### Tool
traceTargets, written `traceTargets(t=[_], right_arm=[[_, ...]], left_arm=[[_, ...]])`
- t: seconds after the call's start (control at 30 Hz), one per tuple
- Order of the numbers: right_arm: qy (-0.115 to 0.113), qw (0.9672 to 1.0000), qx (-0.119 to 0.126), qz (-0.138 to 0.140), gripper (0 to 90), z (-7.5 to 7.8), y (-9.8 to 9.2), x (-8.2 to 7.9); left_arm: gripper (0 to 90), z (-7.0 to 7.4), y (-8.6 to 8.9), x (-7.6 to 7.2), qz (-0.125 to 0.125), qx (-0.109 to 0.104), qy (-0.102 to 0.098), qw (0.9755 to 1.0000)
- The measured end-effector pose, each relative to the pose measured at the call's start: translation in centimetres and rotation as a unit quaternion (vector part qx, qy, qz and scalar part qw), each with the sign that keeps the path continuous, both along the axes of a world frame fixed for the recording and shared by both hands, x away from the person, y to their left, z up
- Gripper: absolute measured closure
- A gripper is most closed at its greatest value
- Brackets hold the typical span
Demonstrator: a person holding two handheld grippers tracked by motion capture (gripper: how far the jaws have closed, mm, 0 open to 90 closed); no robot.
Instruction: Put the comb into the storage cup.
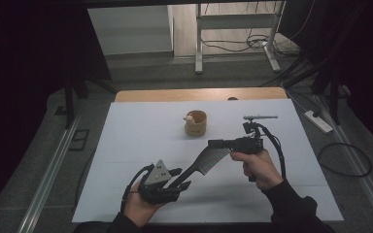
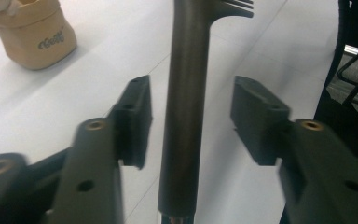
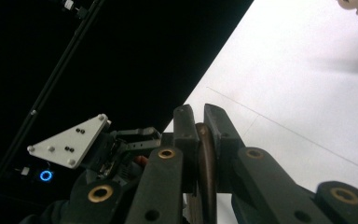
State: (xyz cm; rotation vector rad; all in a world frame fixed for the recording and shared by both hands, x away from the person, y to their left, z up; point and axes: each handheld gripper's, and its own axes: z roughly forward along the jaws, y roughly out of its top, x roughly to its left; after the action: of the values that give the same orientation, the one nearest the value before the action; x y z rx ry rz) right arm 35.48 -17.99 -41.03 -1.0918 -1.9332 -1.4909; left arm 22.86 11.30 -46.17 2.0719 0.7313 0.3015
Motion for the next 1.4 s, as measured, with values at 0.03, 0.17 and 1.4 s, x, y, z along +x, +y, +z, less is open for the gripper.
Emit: traceTargets(t=[0.03, 0.17, 1.4], right_arm=[[-0.005, 1.0000, -0.001, -0.001, 84.2, 0.0, 0.0, -0.1], [-0.014, 0.9999, -0.006, -0.004, 84.2, 0.1, 0.0, -0.1], [-0.087, 0.9932, -0.052, -0.057, 84.1, 2.2, -1.7, 1.5]], left_arm=[[41.2, 0.0, 0.1, 0.1, 0.001, -0.002, 0.006, 1.0000], [32.5, -0.1, 0.4, 0.1, -0.004, -0.002, 0.022, 0.9998], [0.2, -0.6, 5.8, 0.3, 0.072, -0.017, 0.062, 0.9953]])
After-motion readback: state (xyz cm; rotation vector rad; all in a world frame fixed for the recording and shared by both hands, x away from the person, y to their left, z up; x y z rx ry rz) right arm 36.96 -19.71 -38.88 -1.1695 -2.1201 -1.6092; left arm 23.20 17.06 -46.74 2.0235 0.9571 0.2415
